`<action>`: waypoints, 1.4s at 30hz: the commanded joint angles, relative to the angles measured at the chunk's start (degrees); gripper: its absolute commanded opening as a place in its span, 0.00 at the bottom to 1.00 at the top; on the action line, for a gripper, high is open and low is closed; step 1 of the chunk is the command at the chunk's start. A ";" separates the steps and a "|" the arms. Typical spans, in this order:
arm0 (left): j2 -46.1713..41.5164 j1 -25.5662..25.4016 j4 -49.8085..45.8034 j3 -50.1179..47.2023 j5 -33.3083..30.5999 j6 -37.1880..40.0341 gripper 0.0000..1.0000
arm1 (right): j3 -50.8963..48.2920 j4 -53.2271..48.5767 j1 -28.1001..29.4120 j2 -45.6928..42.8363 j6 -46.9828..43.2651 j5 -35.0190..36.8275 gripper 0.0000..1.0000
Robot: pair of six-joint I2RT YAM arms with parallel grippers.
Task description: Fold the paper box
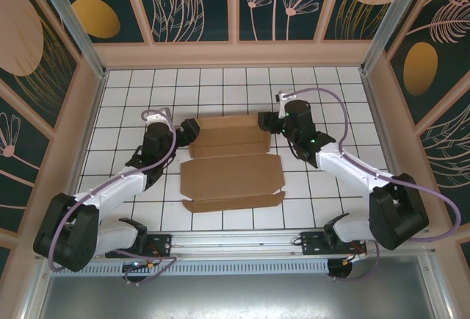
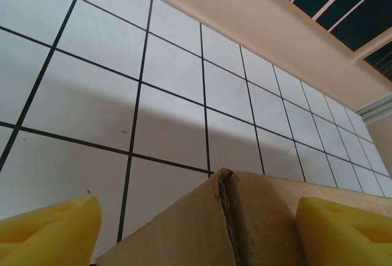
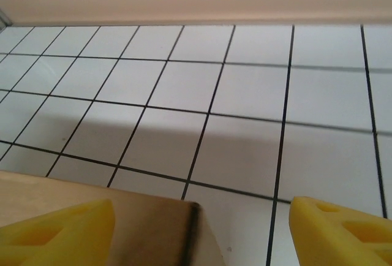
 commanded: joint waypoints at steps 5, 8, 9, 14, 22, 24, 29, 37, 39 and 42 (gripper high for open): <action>-7.09 0.31 -14.42 6.41 -7.31 5.79 0.93 | 4.09 -0.94 8.88 -1.51 -23.76 10.08 0.79; -10.25 0.35 -19.31 7.77 -8.26 7.35 0.94 | 4.85 -0.92 10.77 -0.76 -29.90 9.35 0.80; -10.85 0.30 -21.39 8.76 -8.71 7.51 0.94 | 5.02 -0.51 11.88 -0.13 -33.00 9.73 0.81; -14.65 0.30 -27.79 11.03 -11.84 9.87 0.94 | 6.17 0.77 14.77 4.22 -40.37 12.17 0.87; -27.17 0.29 -24.45 7.48 -19.68 18.24 0.92 | 7.51 1.03 16.45 9.54 -46.13 11.24 0.92; -29.40 0.30 -23.17 5.63 -20.93 19.29 0.92 | 8.73 0.37 16.50 11.50 -46.41 11.09 0.92; -31.21 0.30 -21.80 2.58 -21.43 19.86 0.92 | 13.32 1.87 16.26 16.93 -46.87 14.49 0.82; -31.08 0.30 -21.01 2.57 -21.88 19.93 0.92 | 27.16 -10.03 10.10 27.32 -39.23 4.85 0.33; -31.67 0.32 -20.84 2.48 -22.86 20.16 0.91 | 32.19 -14.85 7.01 31.36 -35.82 0.98 0.27; -32.51 0.29 -20.66 2.17 -24.34 20.36 0.92 | 37.79 -19.76 2.36 35.99 -30.51 -5.11 0.29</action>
